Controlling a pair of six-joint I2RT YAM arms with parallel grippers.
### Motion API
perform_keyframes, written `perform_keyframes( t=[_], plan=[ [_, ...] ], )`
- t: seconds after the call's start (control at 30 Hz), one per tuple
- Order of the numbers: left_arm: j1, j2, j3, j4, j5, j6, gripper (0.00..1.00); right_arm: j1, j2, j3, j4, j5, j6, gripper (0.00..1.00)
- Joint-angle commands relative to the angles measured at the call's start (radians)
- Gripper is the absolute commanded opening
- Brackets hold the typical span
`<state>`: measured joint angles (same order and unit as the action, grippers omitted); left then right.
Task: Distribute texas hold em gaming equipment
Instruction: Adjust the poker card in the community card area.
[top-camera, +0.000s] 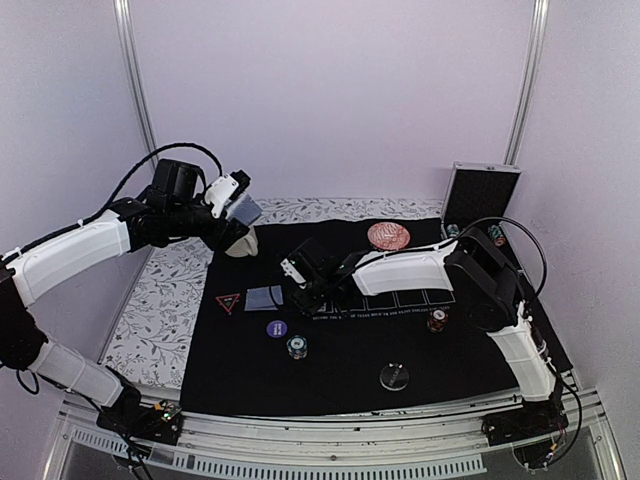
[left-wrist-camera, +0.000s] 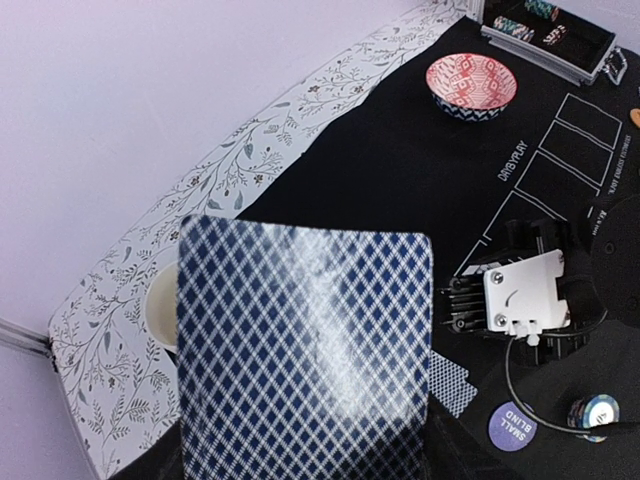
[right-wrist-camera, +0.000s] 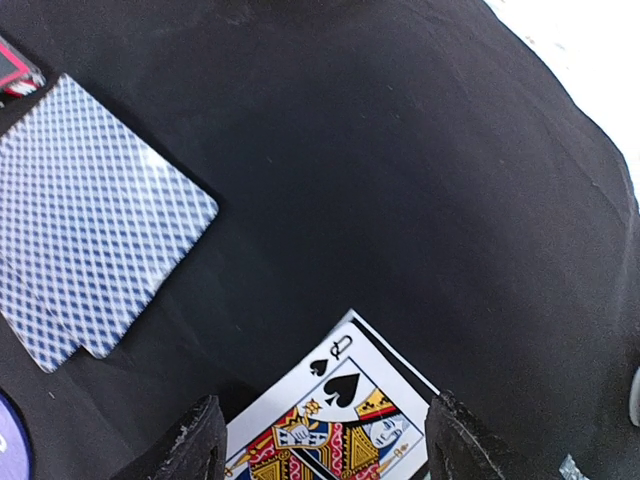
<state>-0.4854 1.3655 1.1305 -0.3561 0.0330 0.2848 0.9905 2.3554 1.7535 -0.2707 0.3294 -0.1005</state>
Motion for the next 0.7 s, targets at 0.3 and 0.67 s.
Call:
perform_keyframes(
  t=[0.3,0.67],
  plan=[
    [0.013,-0.022,0.019,0.019,0.010,0.005,0.60,-0.006,-0.067,-0.027,-0.082,0.005,-0.036,0.70],
    [0.013,-0.021,0.018,0.017,0.014,0.004,0.60,-0.056,-0.190,-0.007,-0.059,-0.211,0.144,0.75]
  ],
)
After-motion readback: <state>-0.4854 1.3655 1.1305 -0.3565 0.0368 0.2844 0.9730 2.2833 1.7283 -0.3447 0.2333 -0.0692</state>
